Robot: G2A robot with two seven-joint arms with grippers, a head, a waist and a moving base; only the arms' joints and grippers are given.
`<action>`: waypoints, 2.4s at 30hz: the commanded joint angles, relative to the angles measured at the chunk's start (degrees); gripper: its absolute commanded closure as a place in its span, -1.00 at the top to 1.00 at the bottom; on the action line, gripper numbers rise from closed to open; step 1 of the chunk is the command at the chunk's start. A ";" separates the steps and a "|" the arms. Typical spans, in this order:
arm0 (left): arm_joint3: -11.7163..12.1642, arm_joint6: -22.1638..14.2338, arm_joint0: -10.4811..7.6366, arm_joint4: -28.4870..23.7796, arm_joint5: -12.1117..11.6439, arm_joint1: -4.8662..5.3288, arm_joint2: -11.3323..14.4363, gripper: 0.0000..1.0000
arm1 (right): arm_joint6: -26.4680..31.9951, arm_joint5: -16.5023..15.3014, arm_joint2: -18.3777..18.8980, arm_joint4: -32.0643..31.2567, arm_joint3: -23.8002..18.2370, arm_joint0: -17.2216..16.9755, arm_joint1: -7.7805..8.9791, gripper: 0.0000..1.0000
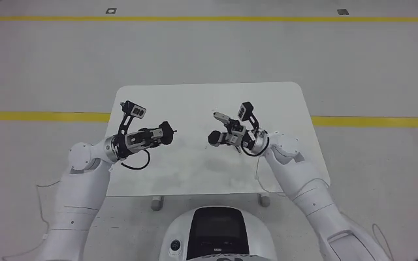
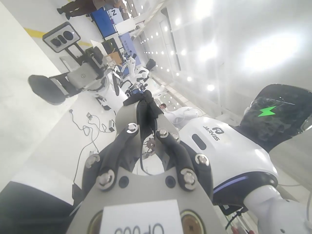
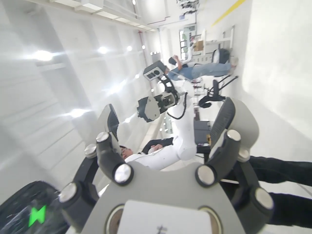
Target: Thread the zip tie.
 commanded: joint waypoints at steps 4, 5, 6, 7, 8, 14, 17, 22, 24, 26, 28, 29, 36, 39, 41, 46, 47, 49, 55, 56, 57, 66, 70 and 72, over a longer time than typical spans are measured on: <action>0.00 0.00 0.00 0.00 0.00 0.00 0.00 -1.00 | 1.72 10.35 -0.08 -22.92 -4.22 1.18 2.51 1.00; 0.00 0.00 0.00 0.00 0.00 0.00 0.00 -1.00 | 1.49 11.26 -0.21 -25.55 -5.11 1.22 2.77 1.00; 0.00 0.00 0.00 0.00 0.00 0.00 0.00 -1.00 | 2.01 11.07 -1.24 -30.40 -6.40 1.35 3.11 1.00; 0.00 0.00 0.00 0.00 0.00 0.00 0.00 -1.00 | 0.83 8.22 -1.95 -34.86 -8.86 1.01 3.42 1.00; 0.00 0.00 0.00 0.00 0.00 0.00 0.00 -1.00 | 0.83 8.22 -1.95 -34.86 -8.86 1.01 3.42 1.00; 0.00 0.00 0.00 0.00 0.00 0.00 0.00 -1.00 | -0.43 7.99 -2.51 -39.29 -8.96 1.39 3.64 1.00; 0.00 0.00 0.00 0.00 0.00 0.00 0.00 -1.00 | -0.02 10.50 -3.65 -44.89 -9.55 3.57 3.81 1.00; 0.00 0.00 0.00 0.00 0.00 0.00 0.00 -1.00 | 4.77 16.27 -8.76 -52.87 -6.93 9.61 3.24 1.00; 0.00 0.00 0.00 0.00 0.00 0.00 0.00 -1.00 | 5.22 17.85 -10.72 -54.35 -5.26 11.88 2.70 1.00; 0.00 0.00 0.00 0.00 0.00 0.00 0.00 -1.00 | 6.64 18.12 -13.32 -54.71 -2.69 14.05 1.93 1.00; 0.00 0.00 0.00 0.00 0.00 0.00 0.00 -1.00 | 5.85 18.56 -14.31 -55.68 -1.05 15.18 1.58 1.00; 0.00 0.00 0.00 0.00 0.00 0.00 0.00 -1.00 | 5.85 18.56 -14.31 -55.68 -1.05 15.18 1.58 1.00; 0.00 0.00 0.00 0.00 0.00 0.00 0.00 -1.00 | 5.20 18.15 -14.96 -57.26 -0.96 14.87 1.59 1.00; 0.00 0.00 0.00 0.00 0.00 0.00 0.00 -1.00 | 6.76 19.92 -17.32 -60.83 0.73 16.81 1.11 1.00; 0.00 0.00 0.00 0.00 0.00 0.00 0.00 -1.00 | 7.74 20.37 -19.22 -61.54 2.76 18.79 0.25 1.00; 0.00 0.00 0.00 0.00 0.00 0.00 0.00 -1.00 | 8.23 20.34 -22.88 -60.66 9.30 22.30 -1.91 1.00; 0.00 0.00 0.00 0.00 0.00 0.00 0.00 -1.00 | 8.23 20.34 -22.88 -60.66 9.30 22.30 -1.91 1.00; 0.00 0.00 0.00 0.00 0.00 0.00 0.00 -1.00 | 8.23 20.34 -22.88 -60.66 9.30 22.30 -1.91 1.00; 0.00 0.00 0.00 0.00 0.00 0.00 0.00 -1.00 | 8.15 18.31 -23.34 -61.36 9.92 21.60 -1.96 1.00; 0.00 0.00 0.00 0.00 0.00 0.00 0.00 -1.00 | 8.69 18.06 -23.72 -61.79 10.60 21.82 -2.07 1.00; 0.00 0.00 0.00 0.00 0.00 0.00 0.00 -1.00 | 9.72 17.58 -24.09 -61.51 11.13 22.07 -2.26 1.00; 0.00 0.00 0.00 0.00 0.00 0.00 0.00 -1.00 | 10.40 15.97 -25.34 -62.16 13.00 23.02 -2.88 1.00; 0.00 0.00 0.00 0.00 0.00 0.00 0.00 -1.00 | 11.54 13.83 -25.86 -62.95 14.40 23.55 -3.13 1.00; 0.00 0.00 0.00 0.00 0.00 0.00 0.00 -1.00 | 11.28 13.74 -25.66 -62.59 14.89 23.70 -3.22 1.00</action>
